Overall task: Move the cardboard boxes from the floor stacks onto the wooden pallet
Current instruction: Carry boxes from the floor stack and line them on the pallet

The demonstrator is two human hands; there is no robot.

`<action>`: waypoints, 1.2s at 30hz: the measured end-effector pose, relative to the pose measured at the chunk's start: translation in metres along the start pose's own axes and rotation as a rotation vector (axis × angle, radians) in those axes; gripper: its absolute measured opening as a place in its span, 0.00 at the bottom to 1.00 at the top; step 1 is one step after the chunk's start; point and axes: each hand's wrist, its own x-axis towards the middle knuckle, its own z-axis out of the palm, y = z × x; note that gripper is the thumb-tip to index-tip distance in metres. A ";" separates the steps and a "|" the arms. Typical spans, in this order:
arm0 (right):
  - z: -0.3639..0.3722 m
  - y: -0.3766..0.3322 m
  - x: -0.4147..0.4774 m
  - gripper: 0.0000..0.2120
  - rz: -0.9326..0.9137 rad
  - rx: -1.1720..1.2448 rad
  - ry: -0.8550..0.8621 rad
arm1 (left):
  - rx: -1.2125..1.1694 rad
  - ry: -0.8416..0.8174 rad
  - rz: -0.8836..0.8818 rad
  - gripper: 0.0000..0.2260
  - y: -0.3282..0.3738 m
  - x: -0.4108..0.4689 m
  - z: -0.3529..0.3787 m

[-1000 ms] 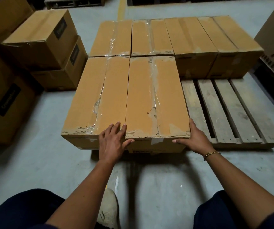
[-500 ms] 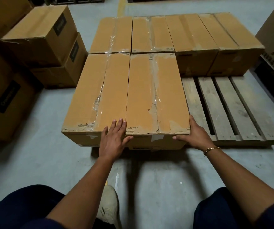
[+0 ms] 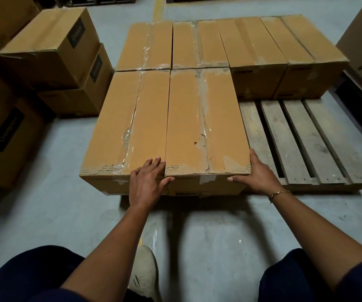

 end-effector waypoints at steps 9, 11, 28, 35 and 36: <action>0.004 0.007 -0.008 0.59 -0.032 -0.067 0.015 | 0.107 -0.066 0.141 0.34 -0.002 -0.002 0.009; 0.004 0.007 -0.008 0.58 -0.034 -0.081 0.020 | 0.111 -0.054 0.151 0.34 -0.004 -0.002 0.010; 0.005 0.009 -0.006 0.58 -0.020 -0.090 0.028 | 0.098 -0.067 0.132 0.30 -0.003 0.001 0.008; 0.005 0.015 -0.014 0.56 0.039 0.069 0.052 | 0.080 -0.085 0.128 0.32 -0.006 -0.001 0.009; 0.005 0.019 -0.016 0.51 0.025 0.113 0.060 | 0.080 -0.090 0.133 0.32 -0.006 -0.001 0.009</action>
